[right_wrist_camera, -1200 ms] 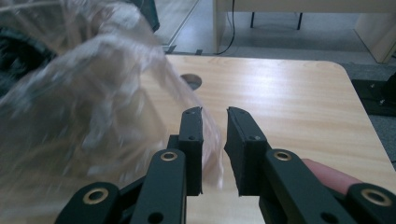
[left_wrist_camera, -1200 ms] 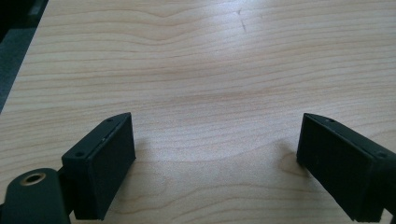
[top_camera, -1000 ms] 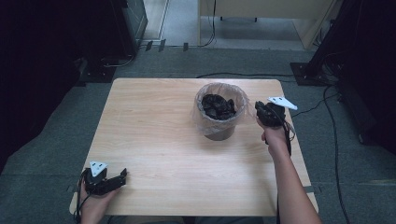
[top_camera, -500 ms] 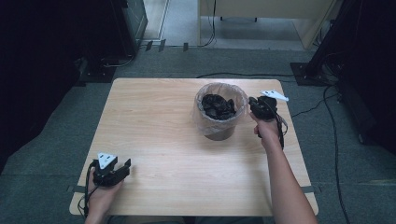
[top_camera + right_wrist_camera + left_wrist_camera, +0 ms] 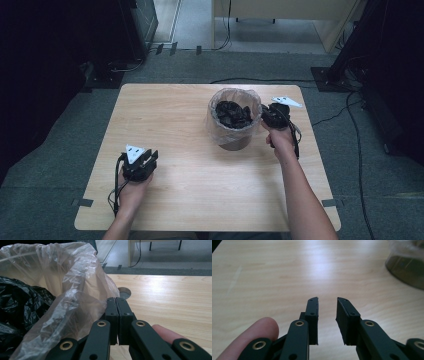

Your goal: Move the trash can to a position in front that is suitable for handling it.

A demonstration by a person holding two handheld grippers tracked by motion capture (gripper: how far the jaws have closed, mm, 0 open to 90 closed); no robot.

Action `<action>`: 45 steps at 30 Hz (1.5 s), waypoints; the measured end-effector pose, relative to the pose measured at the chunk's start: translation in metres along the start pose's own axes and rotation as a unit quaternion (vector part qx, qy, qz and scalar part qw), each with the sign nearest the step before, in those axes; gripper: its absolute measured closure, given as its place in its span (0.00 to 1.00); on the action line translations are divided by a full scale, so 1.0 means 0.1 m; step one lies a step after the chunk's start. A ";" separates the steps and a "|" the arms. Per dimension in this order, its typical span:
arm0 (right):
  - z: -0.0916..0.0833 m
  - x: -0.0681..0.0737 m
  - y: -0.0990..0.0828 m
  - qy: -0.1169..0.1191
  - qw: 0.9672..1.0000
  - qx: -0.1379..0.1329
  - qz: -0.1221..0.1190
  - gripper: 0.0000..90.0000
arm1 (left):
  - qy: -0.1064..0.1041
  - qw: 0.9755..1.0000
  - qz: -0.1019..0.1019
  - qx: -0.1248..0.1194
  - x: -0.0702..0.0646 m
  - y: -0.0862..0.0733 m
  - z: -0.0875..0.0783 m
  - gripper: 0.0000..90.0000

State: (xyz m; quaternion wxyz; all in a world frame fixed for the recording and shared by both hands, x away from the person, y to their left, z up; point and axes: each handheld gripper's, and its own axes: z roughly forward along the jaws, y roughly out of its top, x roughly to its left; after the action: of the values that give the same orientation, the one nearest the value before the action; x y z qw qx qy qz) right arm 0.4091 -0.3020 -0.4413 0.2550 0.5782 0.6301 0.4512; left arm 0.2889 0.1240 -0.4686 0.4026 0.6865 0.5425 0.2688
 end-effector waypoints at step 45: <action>0.09 0.26 -0.10 -0.012 0.999 -0.035 0.009 1.00 | -0.044 0.998 -0.018 -0.032 -1.04 1.05 1.11 0.99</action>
State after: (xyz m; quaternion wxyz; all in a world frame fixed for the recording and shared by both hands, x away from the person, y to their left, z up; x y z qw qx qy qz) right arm 0.4062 -0.2737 -0.4493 0.2790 0.5800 0.6055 0.4682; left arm 0.4064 -0.0144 -0.4319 0.4528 0.6743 0.5277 0.2486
